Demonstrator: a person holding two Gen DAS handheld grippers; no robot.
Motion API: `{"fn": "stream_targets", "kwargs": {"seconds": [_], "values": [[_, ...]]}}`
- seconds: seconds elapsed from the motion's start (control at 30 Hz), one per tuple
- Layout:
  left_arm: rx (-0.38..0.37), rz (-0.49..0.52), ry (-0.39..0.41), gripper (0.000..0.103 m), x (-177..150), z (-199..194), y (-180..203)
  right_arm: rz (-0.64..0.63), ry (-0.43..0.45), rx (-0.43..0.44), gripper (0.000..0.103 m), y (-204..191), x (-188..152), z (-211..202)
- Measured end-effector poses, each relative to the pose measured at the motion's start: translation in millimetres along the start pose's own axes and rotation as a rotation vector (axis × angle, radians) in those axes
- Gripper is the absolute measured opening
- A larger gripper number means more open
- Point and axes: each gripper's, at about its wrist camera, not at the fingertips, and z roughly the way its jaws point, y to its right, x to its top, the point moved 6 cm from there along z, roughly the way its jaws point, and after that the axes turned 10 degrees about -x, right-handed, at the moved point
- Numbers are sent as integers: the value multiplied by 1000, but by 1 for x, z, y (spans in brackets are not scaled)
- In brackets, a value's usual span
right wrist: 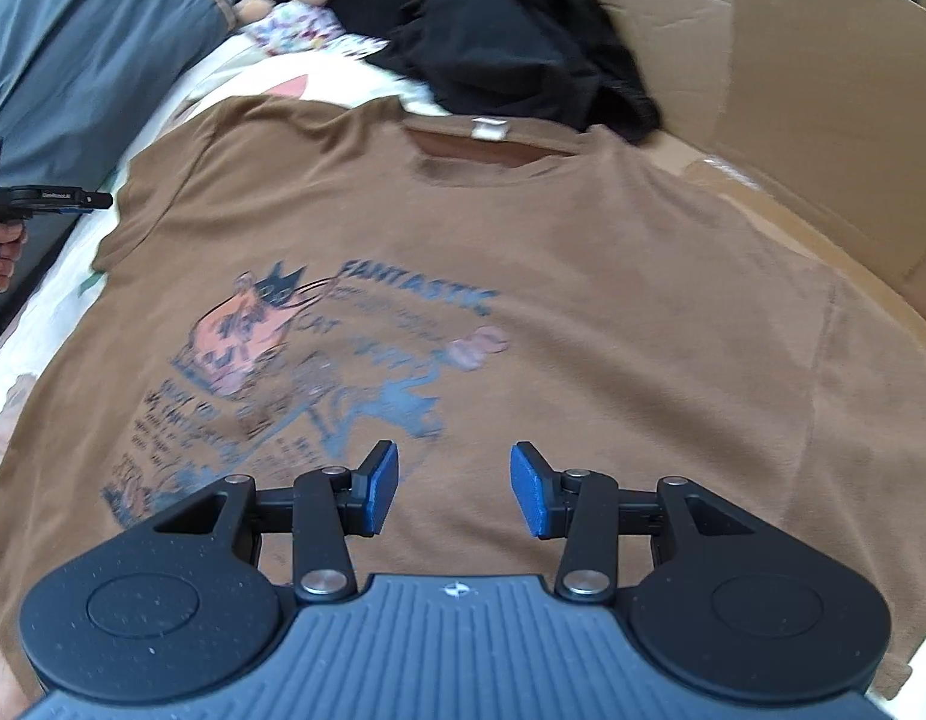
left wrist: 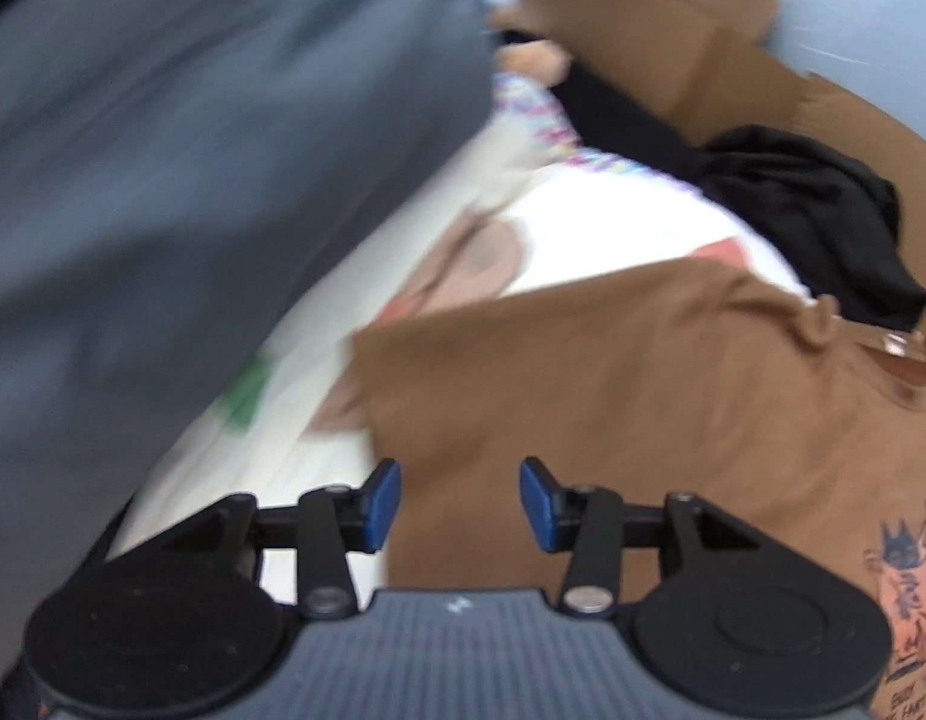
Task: Fold clothes
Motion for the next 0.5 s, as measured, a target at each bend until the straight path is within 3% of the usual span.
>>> {"fn": "stream_targets", "kwargs": {"seconds": [0.07,0.2,0.5], "values": [[-53,47,28,55,15,6,24,6,3,-5,46,5,0,0],[-133,96,31,57,36,28,63,30,-1,-14,46,19,-4,3],[-158,235,37,57,66,64,134,62,-10,-21,46,41,-14,9]]}}
